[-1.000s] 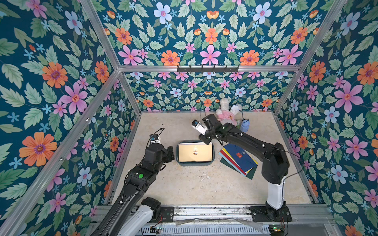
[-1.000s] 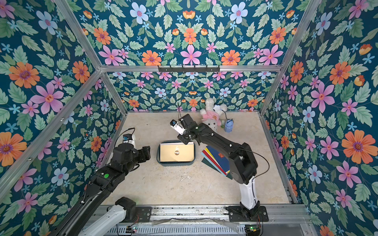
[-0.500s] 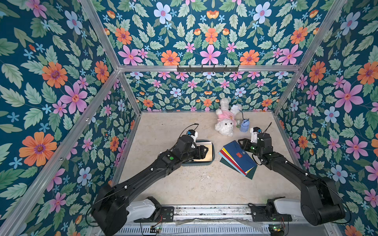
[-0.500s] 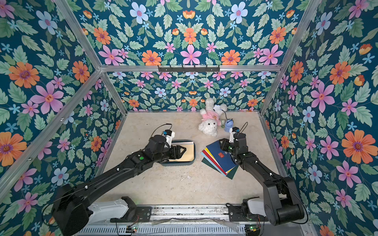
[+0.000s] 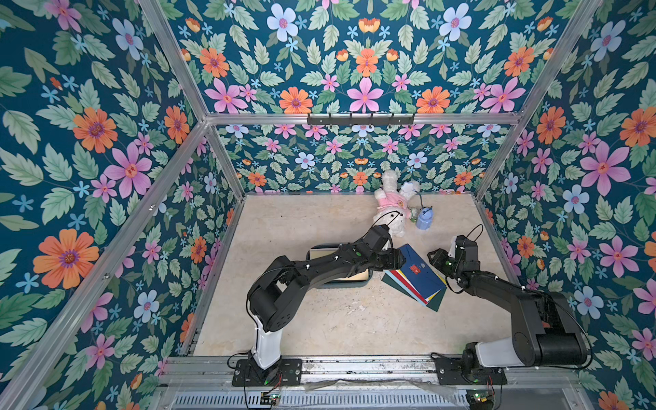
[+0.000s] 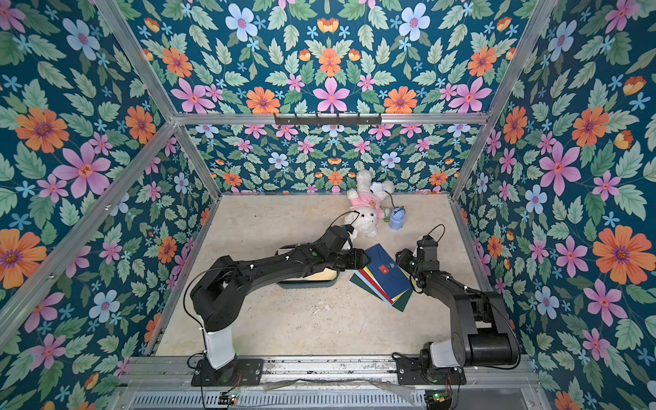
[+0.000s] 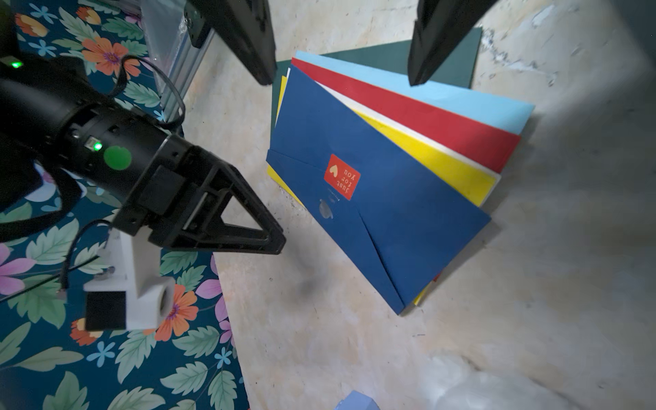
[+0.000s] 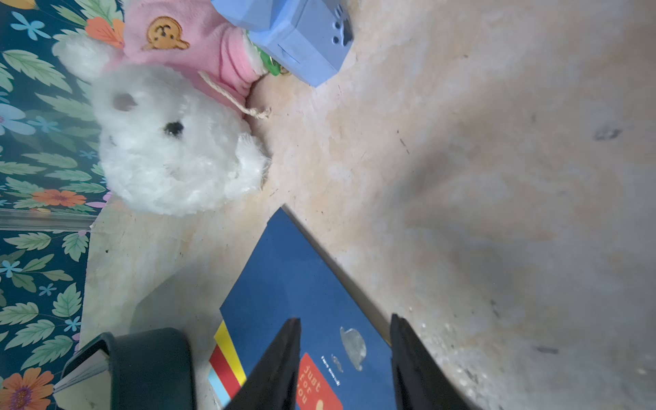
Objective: Put the sealed envelopes into the storage box
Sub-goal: Place the envelope in the storage box, then pick up the envelope from the center of the board.
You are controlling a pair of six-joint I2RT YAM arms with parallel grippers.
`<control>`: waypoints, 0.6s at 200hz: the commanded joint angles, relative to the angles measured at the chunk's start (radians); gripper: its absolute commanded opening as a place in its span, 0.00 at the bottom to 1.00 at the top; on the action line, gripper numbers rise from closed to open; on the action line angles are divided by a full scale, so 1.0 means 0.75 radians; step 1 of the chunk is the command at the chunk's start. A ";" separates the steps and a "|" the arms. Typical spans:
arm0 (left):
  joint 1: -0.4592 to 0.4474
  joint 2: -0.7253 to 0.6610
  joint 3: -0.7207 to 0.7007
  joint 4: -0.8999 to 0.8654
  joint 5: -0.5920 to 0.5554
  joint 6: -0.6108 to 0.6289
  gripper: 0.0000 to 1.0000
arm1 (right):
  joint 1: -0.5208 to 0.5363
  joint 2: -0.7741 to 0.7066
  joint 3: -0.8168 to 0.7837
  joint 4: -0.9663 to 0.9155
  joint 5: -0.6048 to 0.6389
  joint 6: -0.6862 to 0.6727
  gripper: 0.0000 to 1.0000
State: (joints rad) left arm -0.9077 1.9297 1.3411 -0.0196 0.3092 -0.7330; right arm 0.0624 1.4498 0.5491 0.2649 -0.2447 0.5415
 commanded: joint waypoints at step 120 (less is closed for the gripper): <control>-0.011 0.274 0.127 -0.004 0.062 -0.014 0.65 | -0.003 0.149 0.039 0.014 -0.064 0.025 0.45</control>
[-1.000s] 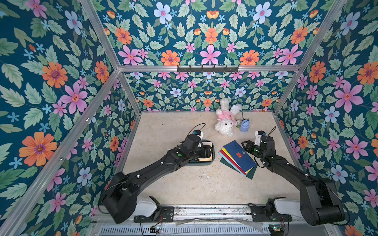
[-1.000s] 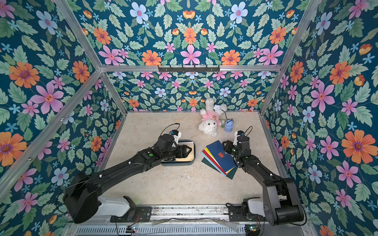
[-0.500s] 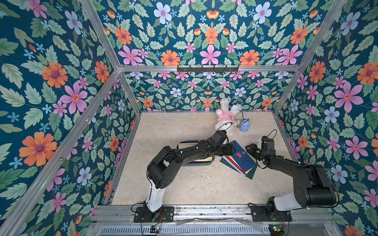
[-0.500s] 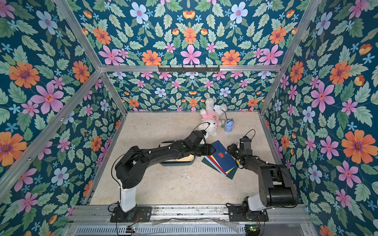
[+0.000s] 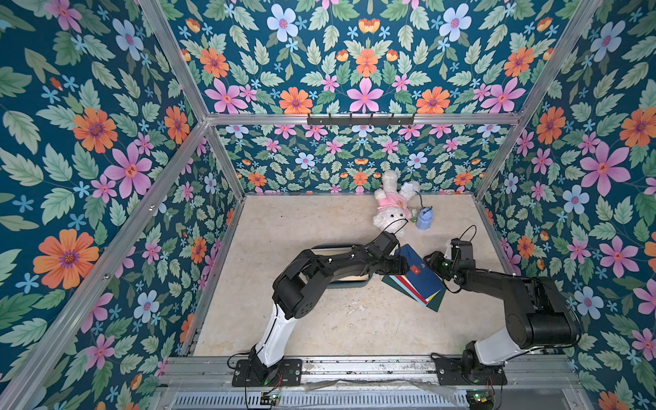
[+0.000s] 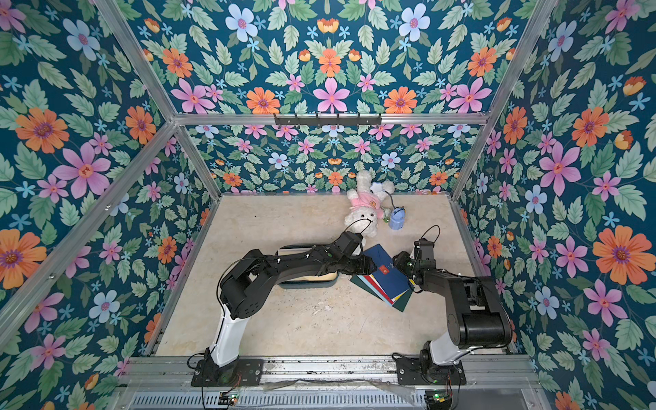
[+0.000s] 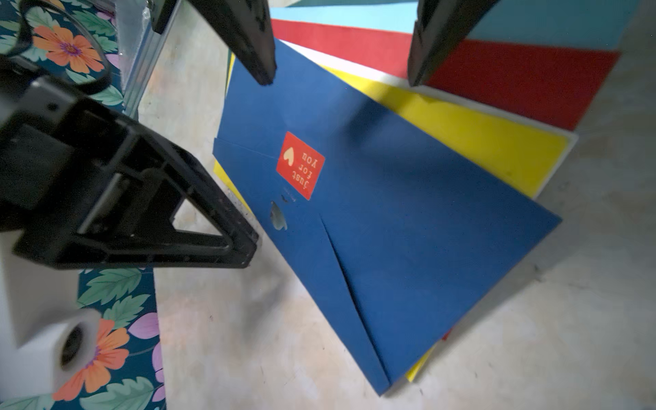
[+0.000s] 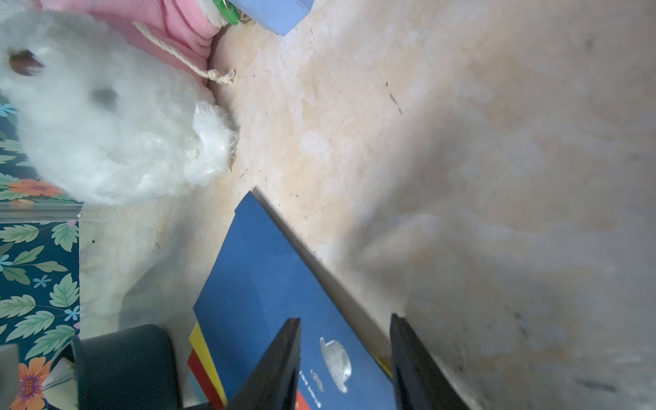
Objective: Put the sealed envelopes into the storage box
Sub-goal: Pick up the envelope from the center of the board.
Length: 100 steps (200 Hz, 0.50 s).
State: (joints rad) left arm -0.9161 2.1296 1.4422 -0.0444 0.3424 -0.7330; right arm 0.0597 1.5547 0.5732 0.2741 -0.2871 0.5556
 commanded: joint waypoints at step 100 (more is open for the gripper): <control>0.001 0.026 -0.068 0.123 0.021 -0.043 0.66 | 0.002 0.027 -0.006 -0.028 -0.135 0.021 0.45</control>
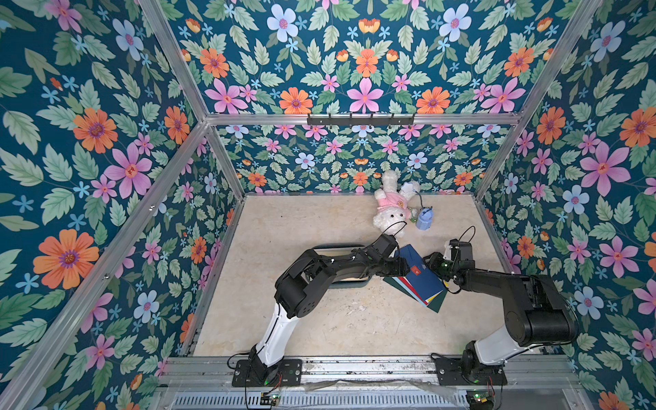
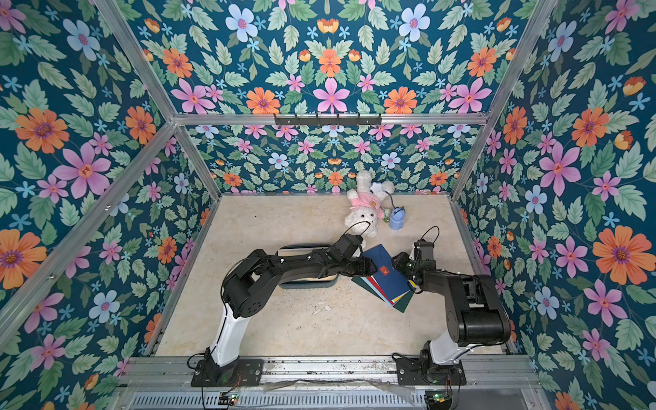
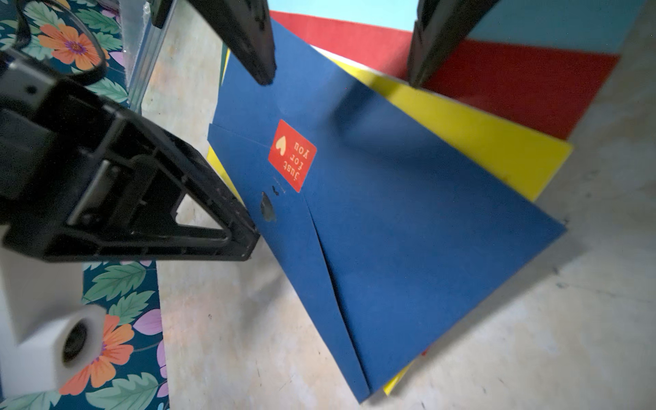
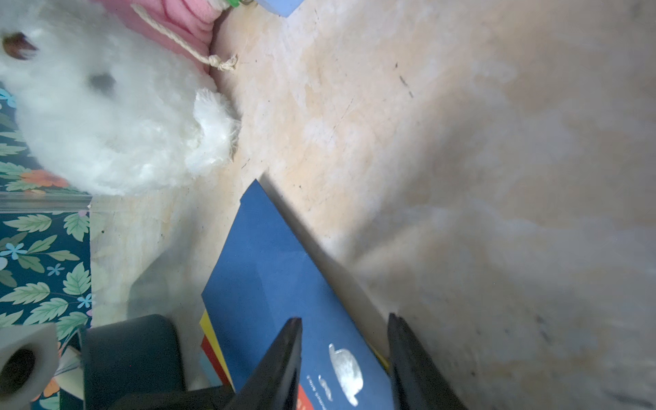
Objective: Put the sealed envelopes into the storage box
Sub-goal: Pick up the envelope from the center of the board.
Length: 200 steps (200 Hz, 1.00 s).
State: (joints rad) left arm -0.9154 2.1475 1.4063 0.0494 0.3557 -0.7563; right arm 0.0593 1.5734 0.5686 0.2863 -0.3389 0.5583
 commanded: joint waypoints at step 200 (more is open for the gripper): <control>0.001 -0.060 -0.088 0.087 0.021 -0.055 0.66 | 0.046 -0.018 0.036 -0.091 -0.187 0.019 0.42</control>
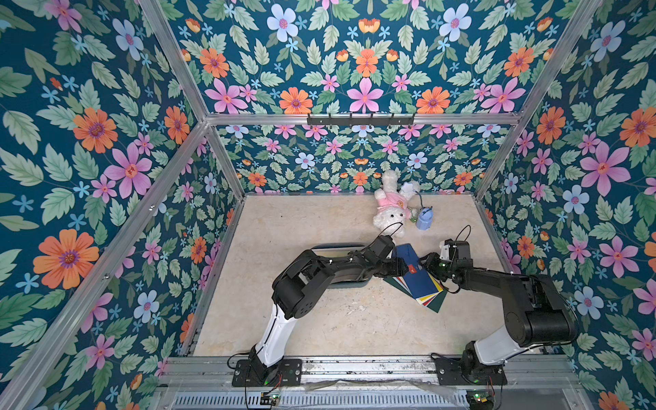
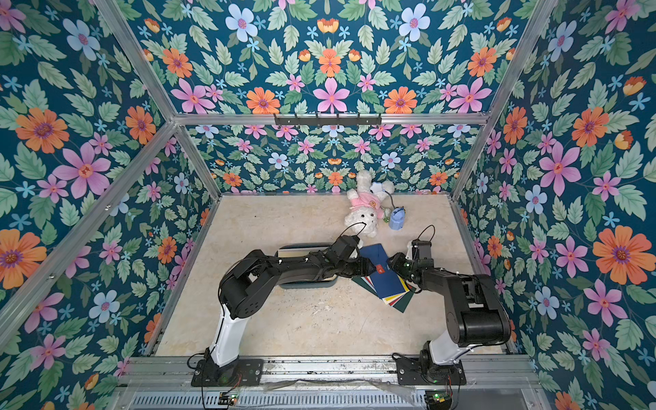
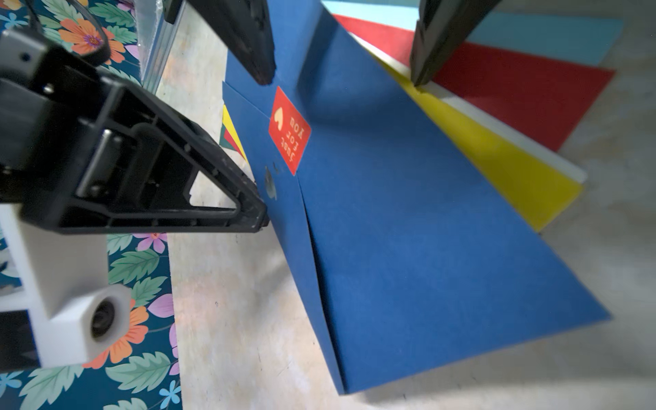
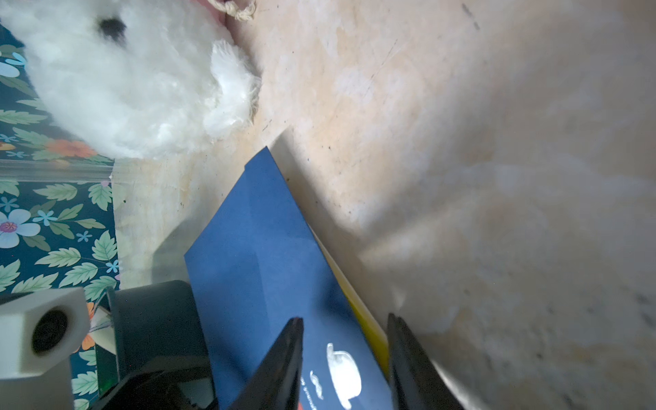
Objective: Put the sealed envelopes into the storage box
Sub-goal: Pick up the envelope from the center of the board.
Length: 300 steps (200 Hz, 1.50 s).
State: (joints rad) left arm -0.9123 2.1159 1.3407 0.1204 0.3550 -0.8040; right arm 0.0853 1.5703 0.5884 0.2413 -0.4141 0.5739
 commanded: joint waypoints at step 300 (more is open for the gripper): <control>0.006 -0.078 0.020 -0.129 -0.013 0.063 0.66 | 0.011 -0.038 0.048 -0.130 -0.028 -0.040 0.41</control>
State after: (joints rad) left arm -0.9104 2.0514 1.3502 0.0349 0.3504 -0.7658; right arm 0.0929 1.5391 0.6201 0.1707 -0.4583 0.5549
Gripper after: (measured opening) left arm 0.657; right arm 0.410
